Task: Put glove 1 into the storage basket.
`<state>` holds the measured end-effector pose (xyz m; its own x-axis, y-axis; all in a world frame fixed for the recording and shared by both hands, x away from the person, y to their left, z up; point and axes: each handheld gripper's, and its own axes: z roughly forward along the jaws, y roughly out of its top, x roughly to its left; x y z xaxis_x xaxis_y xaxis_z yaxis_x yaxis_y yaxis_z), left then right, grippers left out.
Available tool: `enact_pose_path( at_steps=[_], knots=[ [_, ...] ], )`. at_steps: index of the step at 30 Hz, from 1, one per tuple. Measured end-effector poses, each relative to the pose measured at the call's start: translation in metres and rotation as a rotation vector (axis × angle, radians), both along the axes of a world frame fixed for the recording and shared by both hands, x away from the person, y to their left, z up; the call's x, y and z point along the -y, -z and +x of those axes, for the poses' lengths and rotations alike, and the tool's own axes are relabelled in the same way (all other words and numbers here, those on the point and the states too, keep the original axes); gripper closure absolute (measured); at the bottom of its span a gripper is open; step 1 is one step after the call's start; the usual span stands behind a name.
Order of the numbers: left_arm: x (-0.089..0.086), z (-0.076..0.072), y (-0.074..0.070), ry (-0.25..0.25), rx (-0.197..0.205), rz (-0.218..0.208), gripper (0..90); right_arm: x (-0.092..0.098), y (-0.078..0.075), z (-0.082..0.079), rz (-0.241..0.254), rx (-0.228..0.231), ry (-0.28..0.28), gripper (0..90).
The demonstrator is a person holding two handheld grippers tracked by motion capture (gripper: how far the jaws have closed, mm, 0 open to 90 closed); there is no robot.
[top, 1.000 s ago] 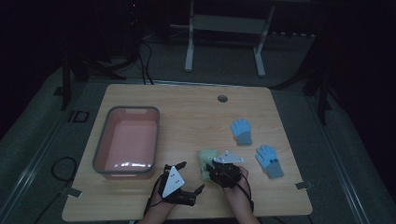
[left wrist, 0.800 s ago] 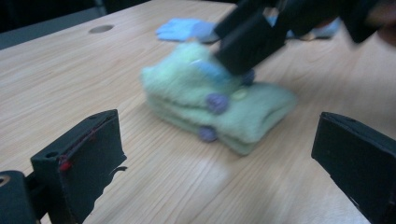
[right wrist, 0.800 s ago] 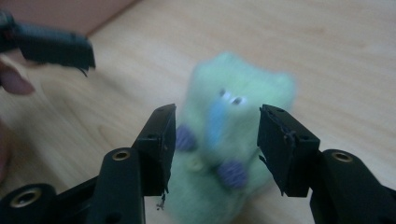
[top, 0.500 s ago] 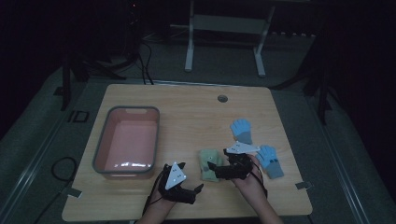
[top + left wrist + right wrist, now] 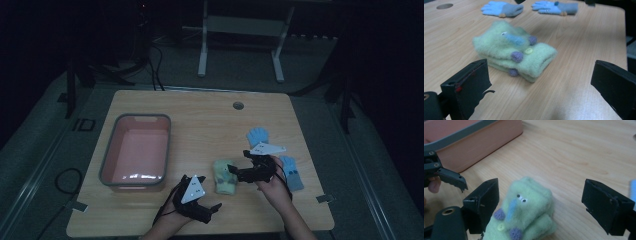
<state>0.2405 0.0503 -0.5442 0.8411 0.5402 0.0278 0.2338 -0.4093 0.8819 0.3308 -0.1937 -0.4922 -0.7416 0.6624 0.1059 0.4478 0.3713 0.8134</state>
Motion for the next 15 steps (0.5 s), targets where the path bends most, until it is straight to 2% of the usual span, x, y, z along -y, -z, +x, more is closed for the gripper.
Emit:
enact_pose_path(
  at_steps=[2, 5, 8, 11, 13, 15],
  knots=[
    [0.003, 0.002, -0.001, 0.028, 0.005, 0.009, 2.3, 0.000, 0.001, 0.002, 0.012, 0.005, -0.003, 12.4],
    [0.010, 0.004, -0.003, 0.074, 0.015, 0.017, 3.9, -0.002, 0.003, 0.006, 0.018, -0.025, -0.020, 12.3],
    [0.016, 0.006, -0.005, 0.112, 0.027, 0.036, 6.2, -0.002, 0.006, 0.012, 0.011, -0.033, -0.033, 20.2],
    [0.024, 0.010, -0.005, 0.145, 0.044, 0.068, 6.9, -0.002, 0.008, 0.018, 0.030, -0.052, -0.045, 28.8],
    [0.027, 0.012, -0.004, 0.156, 0.057, 0.091, 11.5, -0.003, 0.010, 0.021, 0.023, -0.060, -0.052, 34.4],
    [0.030, 0.015, -0.003, 0.176, 0.071, 0.121, 15.0, -0.005, 0.013, 0.023, 0.017, -0.068, -0.064, 35.3]
  ],
)
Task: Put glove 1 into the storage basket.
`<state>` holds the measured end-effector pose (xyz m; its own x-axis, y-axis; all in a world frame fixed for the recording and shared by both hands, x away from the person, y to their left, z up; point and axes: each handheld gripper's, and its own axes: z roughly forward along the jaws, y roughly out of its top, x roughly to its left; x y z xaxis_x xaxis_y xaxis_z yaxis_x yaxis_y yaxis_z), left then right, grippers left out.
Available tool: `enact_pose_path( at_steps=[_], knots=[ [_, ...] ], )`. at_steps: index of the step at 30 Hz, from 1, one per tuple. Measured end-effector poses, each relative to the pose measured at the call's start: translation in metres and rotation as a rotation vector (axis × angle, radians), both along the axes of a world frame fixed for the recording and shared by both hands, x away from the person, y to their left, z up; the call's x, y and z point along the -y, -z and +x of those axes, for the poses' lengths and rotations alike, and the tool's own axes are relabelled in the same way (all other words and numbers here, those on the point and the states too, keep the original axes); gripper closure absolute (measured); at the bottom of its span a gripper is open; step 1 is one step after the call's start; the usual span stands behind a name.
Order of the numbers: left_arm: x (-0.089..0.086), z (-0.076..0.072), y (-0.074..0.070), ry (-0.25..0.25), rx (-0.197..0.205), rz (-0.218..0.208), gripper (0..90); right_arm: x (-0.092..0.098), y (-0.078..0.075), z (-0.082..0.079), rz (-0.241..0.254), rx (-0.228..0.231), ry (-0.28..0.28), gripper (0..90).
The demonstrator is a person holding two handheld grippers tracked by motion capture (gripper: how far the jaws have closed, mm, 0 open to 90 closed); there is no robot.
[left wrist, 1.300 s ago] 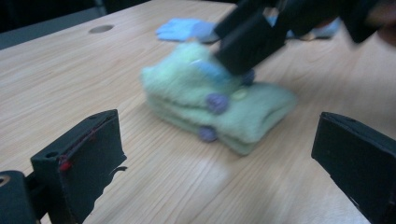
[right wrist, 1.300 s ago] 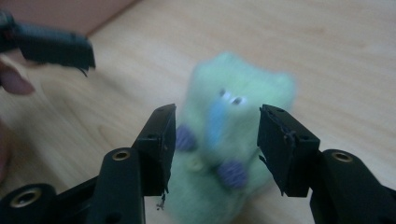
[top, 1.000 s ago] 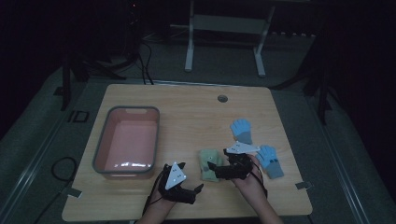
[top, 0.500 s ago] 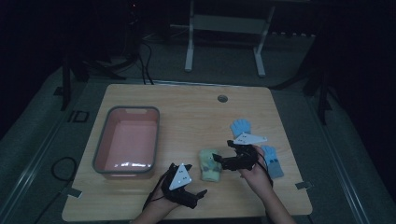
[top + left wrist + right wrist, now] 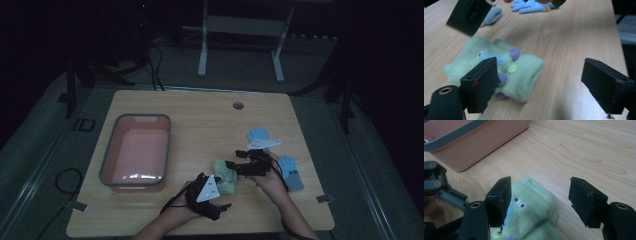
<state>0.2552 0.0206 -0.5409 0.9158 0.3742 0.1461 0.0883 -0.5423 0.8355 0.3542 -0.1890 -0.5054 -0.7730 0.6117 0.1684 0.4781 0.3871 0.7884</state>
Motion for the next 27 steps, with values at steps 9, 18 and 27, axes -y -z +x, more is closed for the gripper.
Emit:
enact_pose_path(
  at_steps=[9, 18, 27],
  knots=[
    [0.009, 0.014, 0.012, 0.090, 0.044, 0.144, 35.6, -0.003, 0.021, 0.013, -0.004, -0.086, -0.015, 35.3],
    [0.014, 0.020, 0.013, 0.145, 0.087, 0.227, 45.0, -0.005, 0.043, 0.025, -0.005, -0.221, -0.042, 34.1],
    [0.016, 0.019, 0.017, 0.117, 0.191, 0.289, 59.2, -0.008, 0.050, 0.026, 0.031, -0.291, -0.073, 52.5]
  ],
)
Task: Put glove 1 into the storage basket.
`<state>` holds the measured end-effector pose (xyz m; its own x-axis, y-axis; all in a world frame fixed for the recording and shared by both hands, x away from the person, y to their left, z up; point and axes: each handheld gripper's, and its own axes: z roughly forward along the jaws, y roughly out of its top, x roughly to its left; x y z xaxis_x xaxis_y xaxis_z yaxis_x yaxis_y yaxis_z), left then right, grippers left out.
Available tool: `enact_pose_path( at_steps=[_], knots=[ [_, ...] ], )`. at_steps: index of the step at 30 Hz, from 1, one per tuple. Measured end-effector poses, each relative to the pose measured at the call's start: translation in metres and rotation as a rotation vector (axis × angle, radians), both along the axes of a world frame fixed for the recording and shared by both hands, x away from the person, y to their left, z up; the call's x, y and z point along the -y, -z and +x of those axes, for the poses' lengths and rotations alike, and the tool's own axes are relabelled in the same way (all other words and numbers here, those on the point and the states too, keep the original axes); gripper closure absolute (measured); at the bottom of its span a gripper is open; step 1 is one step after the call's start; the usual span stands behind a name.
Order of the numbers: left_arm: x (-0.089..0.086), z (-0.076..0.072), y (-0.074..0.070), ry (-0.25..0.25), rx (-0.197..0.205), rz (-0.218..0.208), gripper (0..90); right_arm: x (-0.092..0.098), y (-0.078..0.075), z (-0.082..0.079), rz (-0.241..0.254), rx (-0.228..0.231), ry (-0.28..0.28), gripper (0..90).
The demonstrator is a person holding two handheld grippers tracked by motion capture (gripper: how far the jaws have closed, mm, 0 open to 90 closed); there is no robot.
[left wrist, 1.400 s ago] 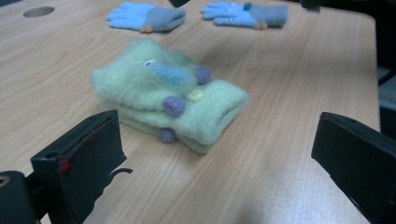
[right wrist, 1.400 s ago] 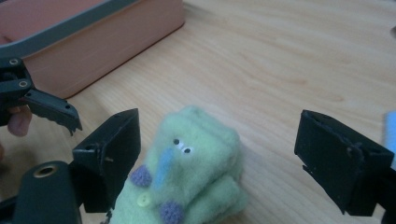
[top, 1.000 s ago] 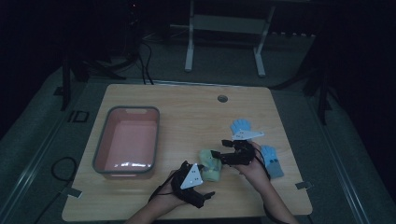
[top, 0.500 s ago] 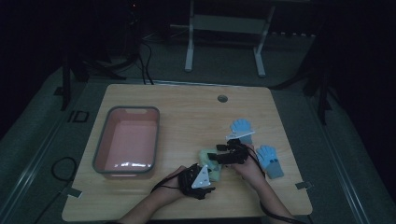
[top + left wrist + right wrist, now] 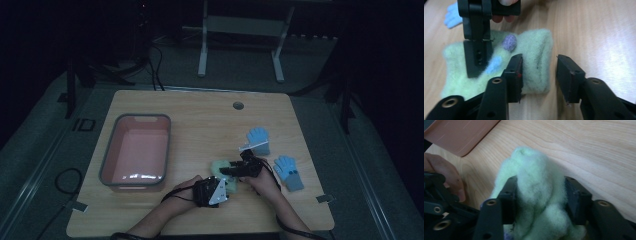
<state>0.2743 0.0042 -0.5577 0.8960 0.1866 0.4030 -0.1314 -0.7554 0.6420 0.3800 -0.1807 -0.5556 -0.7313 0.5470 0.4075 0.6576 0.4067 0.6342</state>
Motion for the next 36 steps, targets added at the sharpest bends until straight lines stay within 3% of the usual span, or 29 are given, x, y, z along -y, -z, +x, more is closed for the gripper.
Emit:
enact_pose_path(
  at_steps=[6, 13, 16, 23, 24, 28, 36],
  knots=[
    [0.003, 0.001, -0.003, -0.030, 0.023, 0.011, 74.5, -0.004, -0.004, -0.003, -0.025, 0.025, -0.001, 62.6],
    [-0.003, 0.011, -0.015, -0.060, -0.090, -0.025, 79.0, -0.003, -0.010, -0.004, 0.002, 0.024, 0.028, 70.0],
    [-0.006, 0.013, -0.022, -0.068, -0.096, -0.027, 79.2, -0.005, -0.017, -0.003, 0.015, 0.031, 0.029, 70.6],
    [-0.015, 0.015, -0.046, -0.083, -0.087, -0.042, 79.3, -0.010, -0.041, -0.002, 0.046, 0.055, 0.030, 70.8],
    [-0.019, 0.015, -0.055, -0.082, -0.082, -0.036, 79.3, -0.011, -0.046, -0.002, 0.047, 0.064, 0.026, 70.7],
    [-0.029, 0.015, -0.071, -0.091, -0.073, -0.036, 79.3, -0.018, -0.064, -0.001, 0.075, 0.078, 0.021, 70.7],
    [-0.050, 0.015, -0.088, -0.107, -0.057, -0.005, 79.2, -0.043, -0.080, 0.003, 0.086, 0.097, -0.002, 70.7]
  ],
)
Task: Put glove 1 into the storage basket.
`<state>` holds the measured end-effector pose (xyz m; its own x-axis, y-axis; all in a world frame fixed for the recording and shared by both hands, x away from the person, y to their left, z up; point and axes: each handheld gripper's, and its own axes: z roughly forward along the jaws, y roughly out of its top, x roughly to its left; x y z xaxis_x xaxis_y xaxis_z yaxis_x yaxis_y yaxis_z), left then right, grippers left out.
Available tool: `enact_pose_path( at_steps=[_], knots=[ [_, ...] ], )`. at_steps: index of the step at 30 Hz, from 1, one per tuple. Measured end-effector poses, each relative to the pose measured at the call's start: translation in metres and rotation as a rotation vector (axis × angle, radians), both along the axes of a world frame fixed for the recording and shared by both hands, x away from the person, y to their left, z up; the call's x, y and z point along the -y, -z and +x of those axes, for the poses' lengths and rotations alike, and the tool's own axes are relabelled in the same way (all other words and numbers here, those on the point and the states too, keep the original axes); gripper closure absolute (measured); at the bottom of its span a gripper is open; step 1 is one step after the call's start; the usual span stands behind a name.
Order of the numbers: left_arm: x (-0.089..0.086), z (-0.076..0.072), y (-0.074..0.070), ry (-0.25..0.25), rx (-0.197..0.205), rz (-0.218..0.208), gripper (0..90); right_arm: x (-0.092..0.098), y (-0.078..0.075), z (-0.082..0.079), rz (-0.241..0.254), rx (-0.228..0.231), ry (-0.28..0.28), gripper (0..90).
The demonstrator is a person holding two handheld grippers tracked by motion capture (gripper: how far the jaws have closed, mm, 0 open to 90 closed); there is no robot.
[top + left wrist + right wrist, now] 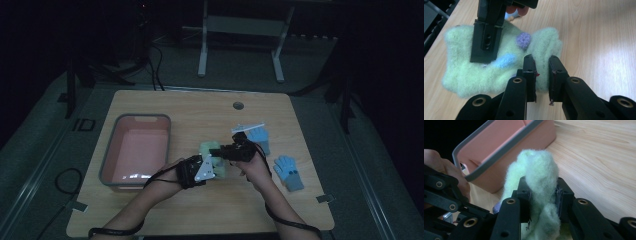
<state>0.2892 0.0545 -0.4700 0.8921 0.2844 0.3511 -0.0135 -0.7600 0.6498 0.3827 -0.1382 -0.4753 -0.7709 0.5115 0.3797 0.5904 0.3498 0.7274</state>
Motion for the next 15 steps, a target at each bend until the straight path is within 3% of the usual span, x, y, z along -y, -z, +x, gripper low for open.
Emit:
enact_pose_path(
  at_steps=[15],
  knots=[
    [-0.049, -0.003, -0.017, -0.041, -0.002, 0.011, 79.3, -0.053, -0.017, 0.006, 0.009, 0.004, -0.061, 70.7]
  ],
)
